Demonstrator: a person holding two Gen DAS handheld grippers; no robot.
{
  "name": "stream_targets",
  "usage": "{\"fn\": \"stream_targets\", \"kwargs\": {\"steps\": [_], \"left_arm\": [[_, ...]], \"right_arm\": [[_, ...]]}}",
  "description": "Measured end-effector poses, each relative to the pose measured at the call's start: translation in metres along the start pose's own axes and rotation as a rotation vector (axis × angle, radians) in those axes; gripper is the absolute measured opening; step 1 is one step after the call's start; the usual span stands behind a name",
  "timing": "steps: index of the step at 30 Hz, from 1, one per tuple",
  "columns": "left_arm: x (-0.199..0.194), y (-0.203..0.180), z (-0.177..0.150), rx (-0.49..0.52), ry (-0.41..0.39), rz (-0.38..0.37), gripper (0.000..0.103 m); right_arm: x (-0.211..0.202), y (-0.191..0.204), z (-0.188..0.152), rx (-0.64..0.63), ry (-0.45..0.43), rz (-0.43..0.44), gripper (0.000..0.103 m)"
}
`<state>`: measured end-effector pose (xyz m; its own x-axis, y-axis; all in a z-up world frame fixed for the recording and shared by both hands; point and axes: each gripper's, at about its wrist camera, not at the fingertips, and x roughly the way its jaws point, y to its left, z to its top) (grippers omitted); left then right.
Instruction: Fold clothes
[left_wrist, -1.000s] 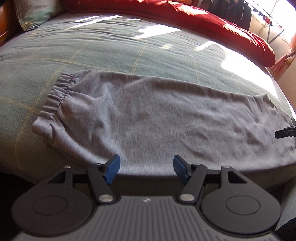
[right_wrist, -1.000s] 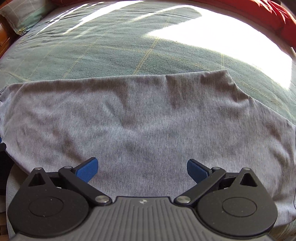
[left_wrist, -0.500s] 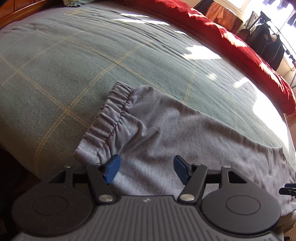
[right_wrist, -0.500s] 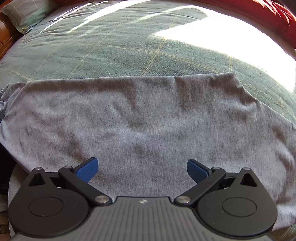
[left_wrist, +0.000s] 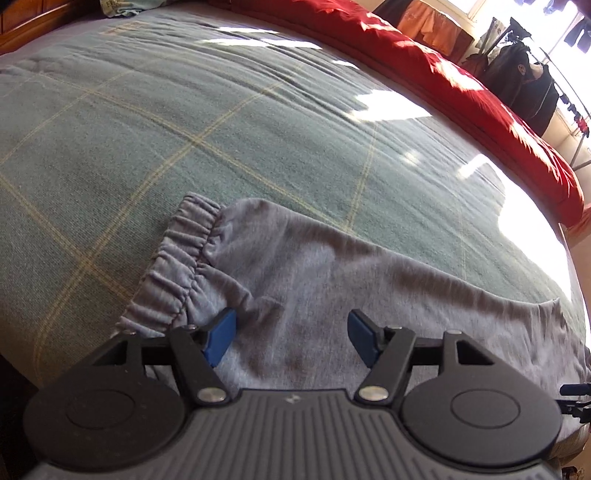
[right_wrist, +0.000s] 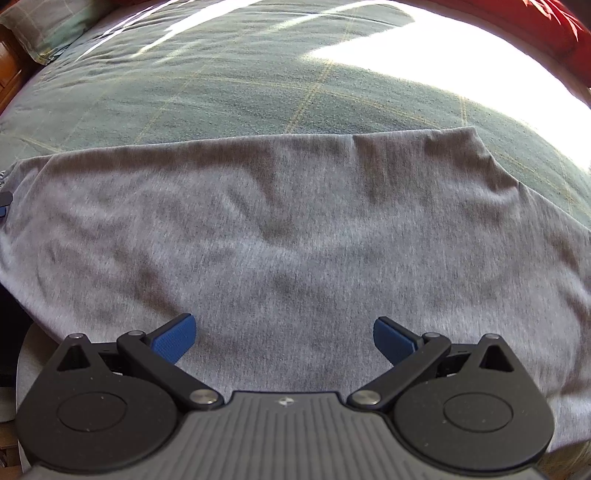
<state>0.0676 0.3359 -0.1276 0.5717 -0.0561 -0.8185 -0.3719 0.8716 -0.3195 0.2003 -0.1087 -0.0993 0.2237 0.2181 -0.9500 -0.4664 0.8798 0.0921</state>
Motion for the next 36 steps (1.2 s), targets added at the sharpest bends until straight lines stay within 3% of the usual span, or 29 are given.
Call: {"fn": "stream_targets", "kwargs": {"steps": [4,9,15,21,24,28,36], "left_arm": [[-0.016,-0.022,-0.005,0.075,-0.01,0.067,0.066],[-0.022,-0.056,-0.01,0.179,-0.007,-0.022,0.069],[0.003,-0.047,-0.023,0.122,0.05,0.079,0.069],[-0.039,-0.044,-0.03,0.097,-0.025,0.073,0.069],[-0.057,-0.026,-0.029,-0.004,-0.067,-0.002,0.069],[-0.07,0.016,-0.026,-0.218,-0.109,-0.08,0.067],[-0.072,0.081,-0.041,-0.482,-0.149,-0.118,0.067]], "right_arm": [[0.004,-0.006,0.001,0.015,0.004,-0.007,0.103],[0.005,-0.014,-0.001,0.048,-0.007,-0.004,0.103],[0.003,-0.026,-0.007,0.077,-0.01,0.0,0.103],[0.007,-0.031,-0.009,0.097,-0.005,0.002,0.103],[0.009,-0.029,-0.01,0.094,-0.003,0.007,0.103],[0.011,-0.025,-0.013,0.079,0.008,0.014,0.103],[0.016,-0.023,-0.015,0.068,0.021,0.018,0.103]]}}
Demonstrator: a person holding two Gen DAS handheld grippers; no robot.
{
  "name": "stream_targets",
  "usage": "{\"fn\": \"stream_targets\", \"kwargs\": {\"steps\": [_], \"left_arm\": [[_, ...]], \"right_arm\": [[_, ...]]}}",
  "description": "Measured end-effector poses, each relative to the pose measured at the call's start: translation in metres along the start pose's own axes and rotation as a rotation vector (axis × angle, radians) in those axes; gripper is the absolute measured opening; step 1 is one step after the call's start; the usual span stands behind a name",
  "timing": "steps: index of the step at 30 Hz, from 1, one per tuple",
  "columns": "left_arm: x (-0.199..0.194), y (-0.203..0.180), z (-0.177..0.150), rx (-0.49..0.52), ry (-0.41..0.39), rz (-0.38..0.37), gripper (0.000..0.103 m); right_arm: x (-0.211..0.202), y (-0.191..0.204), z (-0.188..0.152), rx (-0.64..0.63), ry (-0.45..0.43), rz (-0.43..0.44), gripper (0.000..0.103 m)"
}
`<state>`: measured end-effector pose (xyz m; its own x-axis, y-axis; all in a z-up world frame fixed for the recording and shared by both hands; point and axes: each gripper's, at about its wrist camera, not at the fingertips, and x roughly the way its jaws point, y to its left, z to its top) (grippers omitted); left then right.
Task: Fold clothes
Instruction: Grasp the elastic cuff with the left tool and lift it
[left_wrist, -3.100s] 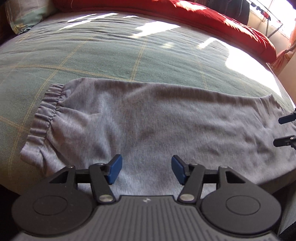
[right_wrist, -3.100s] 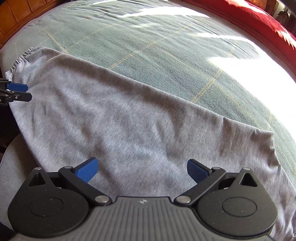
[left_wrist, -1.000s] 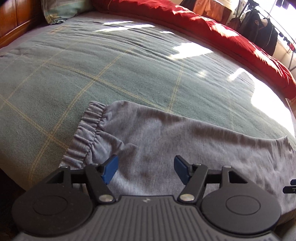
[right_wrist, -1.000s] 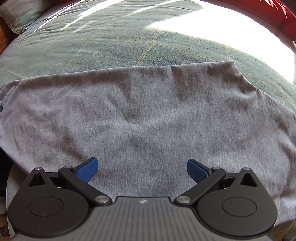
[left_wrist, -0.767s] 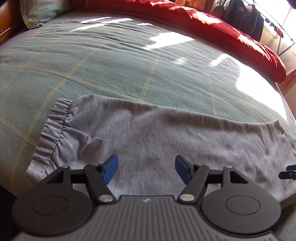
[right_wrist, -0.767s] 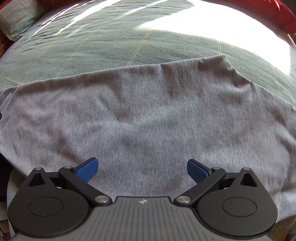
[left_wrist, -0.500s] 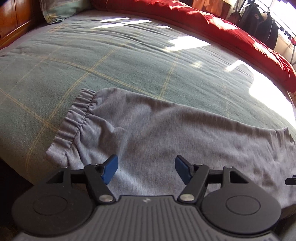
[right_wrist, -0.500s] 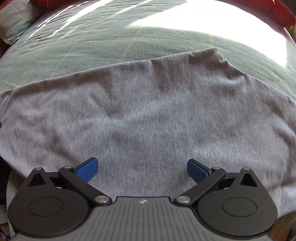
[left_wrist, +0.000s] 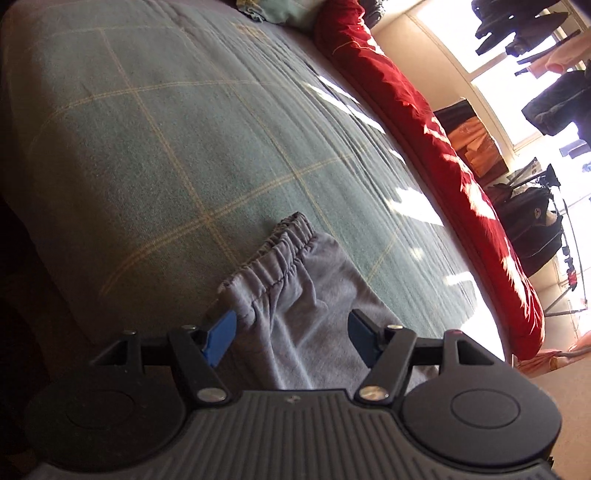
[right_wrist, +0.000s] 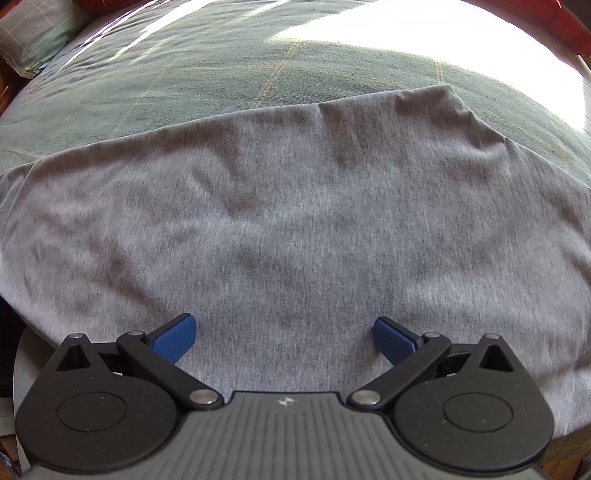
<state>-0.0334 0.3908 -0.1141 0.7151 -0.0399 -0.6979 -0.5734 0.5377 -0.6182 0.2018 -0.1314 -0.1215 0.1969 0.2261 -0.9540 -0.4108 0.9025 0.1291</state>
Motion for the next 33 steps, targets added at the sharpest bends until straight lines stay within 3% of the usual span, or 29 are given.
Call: {"fn": "stream_targets", "kwargs": {"steps": [3,13,19,23,30,33], "left_arm": [[0.004,0.014,-0.004,-0.044,-0.014,0.017,0.067],[0.044,0.038,-0.01,-0.137,0.049,-0.128,0.067],[0.059,0.047,0.002,-0.166,0.033,-0.182,0.067],[0.066,0.059,0.003,-0.213,0.02,-0.251,0.067],[0.067,0.093,-0.035,-0.307,-0.025,-0.442,0.068],[0.074,0.094,-0.031,-0.303,-0.033,-0.458,0.068]], "right_arm": [[0.002,0.002,0.001,-0.011,0.013,-0.013,0.103],[0.01,0.011,0.006,-0.041,0.04,-0.059,0.103],[0.011,0.012,0.007,-0.045,0.047,-0.072,0.103],[0.013,0.014,0.008,-0.055,0.048,-0.083,0.103],[0.014,0.013,0.008,-0.063,0.049,-0.077,0.103],[0.016,0.016,0.01,-0.072,0.056,-0.088,0.103]]}}
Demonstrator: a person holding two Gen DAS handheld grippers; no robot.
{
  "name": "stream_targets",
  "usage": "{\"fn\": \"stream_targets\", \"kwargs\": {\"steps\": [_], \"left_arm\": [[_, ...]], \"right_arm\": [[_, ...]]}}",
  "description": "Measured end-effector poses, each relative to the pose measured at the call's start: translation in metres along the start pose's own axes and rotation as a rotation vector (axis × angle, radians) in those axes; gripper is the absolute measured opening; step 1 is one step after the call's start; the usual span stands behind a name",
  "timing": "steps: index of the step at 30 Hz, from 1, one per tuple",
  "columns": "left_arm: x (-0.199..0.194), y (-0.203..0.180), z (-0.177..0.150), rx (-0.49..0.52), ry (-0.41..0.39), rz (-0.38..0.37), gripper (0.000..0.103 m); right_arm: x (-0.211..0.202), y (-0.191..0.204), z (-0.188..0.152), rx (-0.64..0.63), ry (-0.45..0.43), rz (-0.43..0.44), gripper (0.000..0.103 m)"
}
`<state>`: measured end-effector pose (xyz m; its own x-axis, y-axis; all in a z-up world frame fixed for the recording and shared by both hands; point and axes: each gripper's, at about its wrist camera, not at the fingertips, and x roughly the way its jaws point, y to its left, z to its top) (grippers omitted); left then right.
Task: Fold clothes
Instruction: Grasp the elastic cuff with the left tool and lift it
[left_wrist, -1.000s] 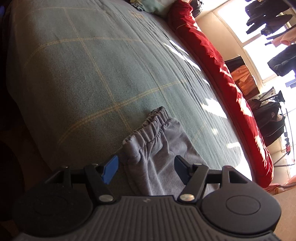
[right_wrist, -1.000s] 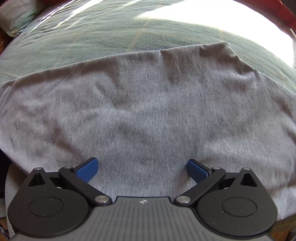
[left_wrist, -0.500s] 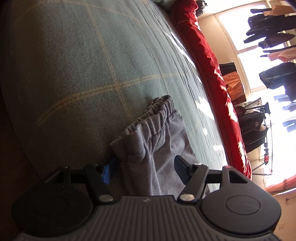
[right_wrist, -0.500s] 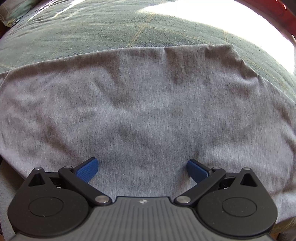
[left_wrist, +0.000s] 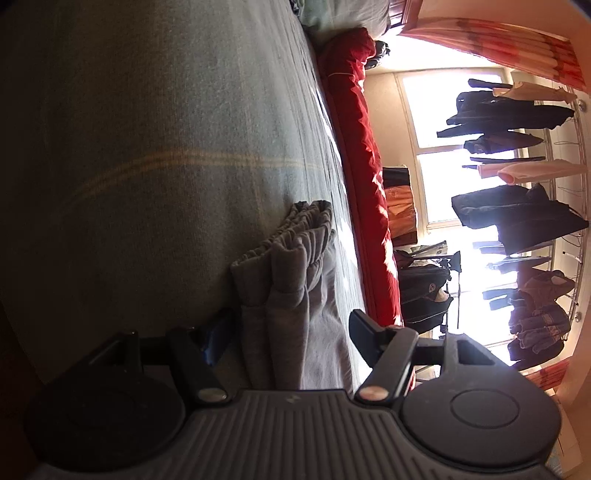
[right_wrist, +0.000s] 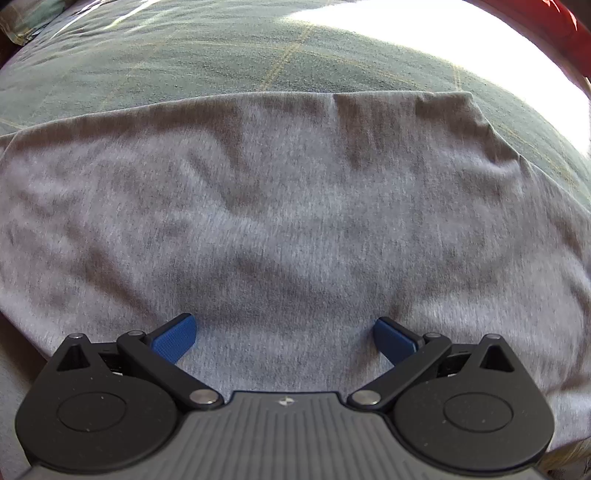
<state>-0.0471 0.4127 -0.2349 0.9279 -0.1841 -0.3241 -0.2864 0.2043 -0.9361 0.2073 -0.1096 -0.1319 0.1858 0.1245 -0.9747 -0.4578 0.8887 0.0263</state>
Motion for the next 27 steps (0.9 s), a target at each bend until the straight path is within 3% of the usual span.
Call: {"fn": "stream_targets", "kwargs": {"steps": [8,16,20,27], "left_arm": [[0.021,-0.012,0.036,0.088,0.05,0.004,0.067],[0.006,0.017,0.005,0.022,0.051,-0.118,0.067],[0.014,0.009,0.018,-0.008,0.097,-0.08,0.067],[0.015,-0.011,0.009,0.124,0.101,-0.057,0.066]], "right_arm": [[0.0,0.005,0.001,-0.003,0.01,-0.027,0.103],[0.001,0.008,0.003,-0.008,0.016,-0.04,0.103],[0.001,0.01,0.003,-0.012,0.017,-0.046,0.103],[0.0,0.012,0.002,-0.013,0.01,-0.046,0.103]]}}
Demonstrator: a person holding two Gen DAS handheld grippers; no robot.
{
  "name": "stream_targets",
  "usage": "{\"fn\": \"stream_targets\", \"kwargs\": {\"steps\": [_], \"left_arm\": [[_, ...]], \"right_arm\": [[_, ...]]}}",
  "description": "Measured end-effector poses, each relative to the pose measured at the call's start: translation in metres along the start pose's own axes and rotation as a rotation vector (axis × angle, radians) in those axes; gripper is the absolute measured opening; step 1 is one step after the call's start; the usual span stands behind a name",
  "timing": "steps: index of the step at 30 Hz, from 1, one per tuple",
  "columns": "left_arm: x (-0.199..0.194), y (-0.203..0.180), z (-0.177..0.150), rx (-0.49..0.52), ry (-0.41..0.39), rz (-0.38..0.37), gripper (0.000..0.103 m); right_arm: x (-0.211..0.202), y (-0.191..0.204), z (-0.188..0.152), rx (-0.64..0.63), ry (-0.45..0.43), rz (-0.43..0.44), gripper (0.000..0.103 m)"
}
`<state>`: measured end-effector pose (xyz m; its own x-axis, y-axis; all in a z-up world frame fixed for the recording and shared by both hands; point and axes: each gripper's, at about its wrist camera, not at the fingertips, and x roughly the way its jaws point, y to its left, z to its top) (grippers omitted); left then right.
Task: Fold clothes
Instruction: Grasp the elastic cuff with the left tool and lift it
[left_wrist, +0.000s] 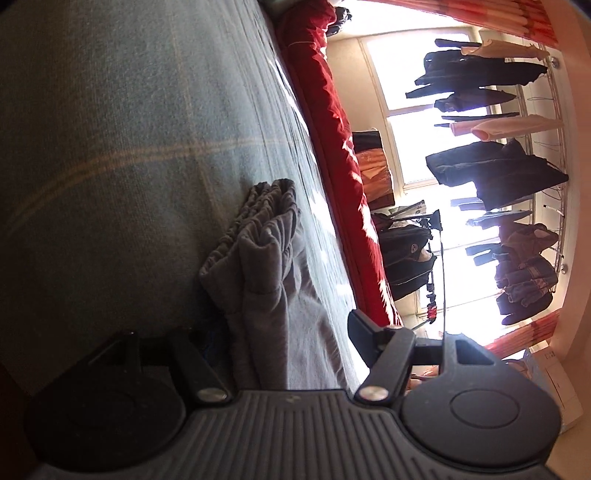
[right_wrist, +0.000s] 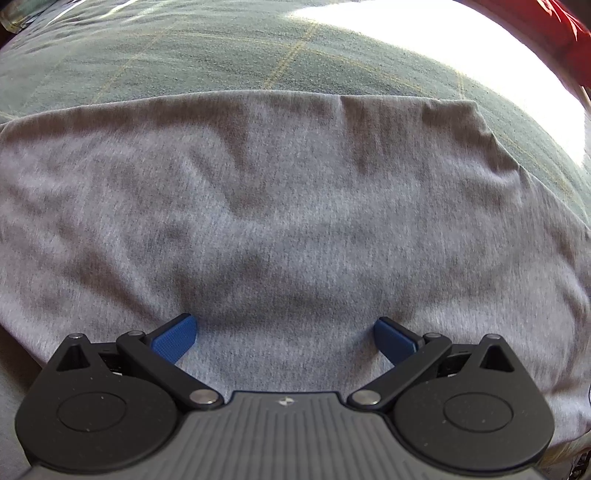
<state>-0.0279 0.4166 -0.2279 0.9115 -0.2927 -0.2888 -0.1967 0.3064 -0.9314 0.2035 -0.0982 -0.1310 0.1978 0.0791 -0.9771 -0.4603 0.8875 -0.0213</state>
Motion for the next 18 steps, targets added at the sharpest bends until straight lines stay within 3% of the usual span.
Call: {"fn": "stream_targets", "kwargs": {"steps": [4,9,12,16,18], "left_arm": [[0.002,0.01,0.01,-0.039,-0.053,-0.009,0.061],[-0.004,0.022,0.011,-0.08,-0.097,-0.004,0.042],[-0.003,0.015,0.011,-0.056,-0.092,0.015,0.043],[0.01,-0.006,0.018,0.058,-0.025,0.088,0.046],[0.012,-0.008,0.02,0.061,-0.01,0.104,0.045]], "right_arm": [[0.0,0.0,-0.001,0.002,-0.002,0.003,0.103],[-0.001,0.0,-0.003,0.004,-0.012,0.012,0.103],[-0.001,0.0,-0.003,0.003,-0.014,0.013,0.103],[-0.001,0.0,-0.002,0.004,-0.012,0.015,0.103],[-0.001,0.001,-0.002,0.003,-0.012,0.014,0.103]]}}
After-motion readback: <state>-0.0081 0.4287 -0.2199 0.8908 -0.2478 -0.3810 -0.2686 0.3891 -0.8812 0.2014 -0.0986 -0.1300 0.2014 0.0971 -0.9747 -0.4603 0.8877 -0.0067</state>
